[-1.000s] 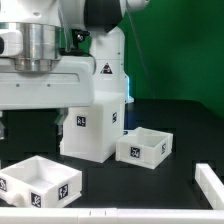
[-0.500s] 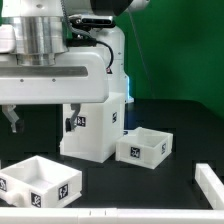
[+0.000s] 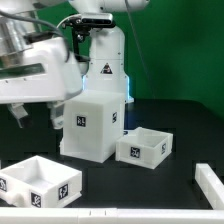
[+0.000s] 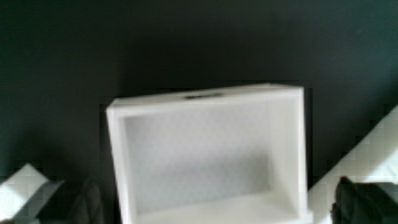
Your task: Assemble drawer
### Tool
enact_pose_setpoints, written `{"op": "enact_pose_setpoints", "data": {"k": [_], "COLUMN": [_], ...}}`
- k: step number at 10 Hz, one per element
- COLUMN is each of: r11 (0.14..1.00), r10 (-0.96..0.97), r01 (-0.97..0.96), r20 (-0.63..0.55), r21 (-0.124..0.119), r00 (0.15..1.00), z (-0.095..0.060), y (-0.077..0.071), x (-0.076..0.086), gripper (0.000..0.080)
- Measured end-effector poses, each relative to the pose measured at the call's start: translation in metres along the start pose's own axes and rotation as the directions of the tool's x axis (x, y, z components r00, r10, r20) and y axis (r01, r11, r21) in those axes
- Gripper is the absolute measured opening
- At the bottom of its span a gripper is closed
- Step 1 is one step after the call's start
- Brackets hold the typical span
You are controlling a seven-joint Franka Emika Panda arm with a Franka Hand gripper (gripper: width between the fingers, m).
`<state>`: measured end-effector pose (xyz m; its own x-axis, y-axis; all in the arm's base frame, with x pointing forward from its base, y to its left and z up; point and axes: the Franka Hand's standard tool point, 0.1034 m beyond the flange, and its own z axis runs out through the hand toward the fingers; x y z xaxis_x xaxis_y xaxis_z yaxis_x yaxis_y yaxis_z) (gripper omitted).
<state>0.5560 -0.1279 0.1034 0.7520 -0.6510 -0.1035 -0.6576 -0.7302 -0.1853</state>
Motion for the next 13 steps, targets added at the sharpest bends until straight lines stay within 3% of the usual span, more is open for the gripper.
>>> {"op": "enact_pose_setpoints", "data": {"k": [1,3,4,5,6,8,13], "r11": [0.999,0.986,0.960,0.939,0.938,0.934,0.937], "r10": [0.037,0.163,0.267,0.325,0.327,0.336,0.329], "r01": [-0.037,-0.164,-0.271,-0.334,-0.339,-0.350,-0.343], "r20": [0.007,0.019,0.058,0.109,0.149,0.170,0.173], "r21": [0.011,0.036,0.075,0.079,0.065,0.065,0.061], "r00": [0.999,0.986,0.962,0.940,0.933,0.926,0.928], "z": [0.002,0.003,0.004,0.006,0.004,0.001,0.004], "y": [-0.008,-0.008,-0.005,0.001,0.007,0.019,0.017], "x": [-0.005,-0.005,-0.010,-0.021,-0.026,-0.027,-0.029], "gripper": [0.0649,0.0649,0.0649,0.0649,0.0649,0.0649,0.0649]}}
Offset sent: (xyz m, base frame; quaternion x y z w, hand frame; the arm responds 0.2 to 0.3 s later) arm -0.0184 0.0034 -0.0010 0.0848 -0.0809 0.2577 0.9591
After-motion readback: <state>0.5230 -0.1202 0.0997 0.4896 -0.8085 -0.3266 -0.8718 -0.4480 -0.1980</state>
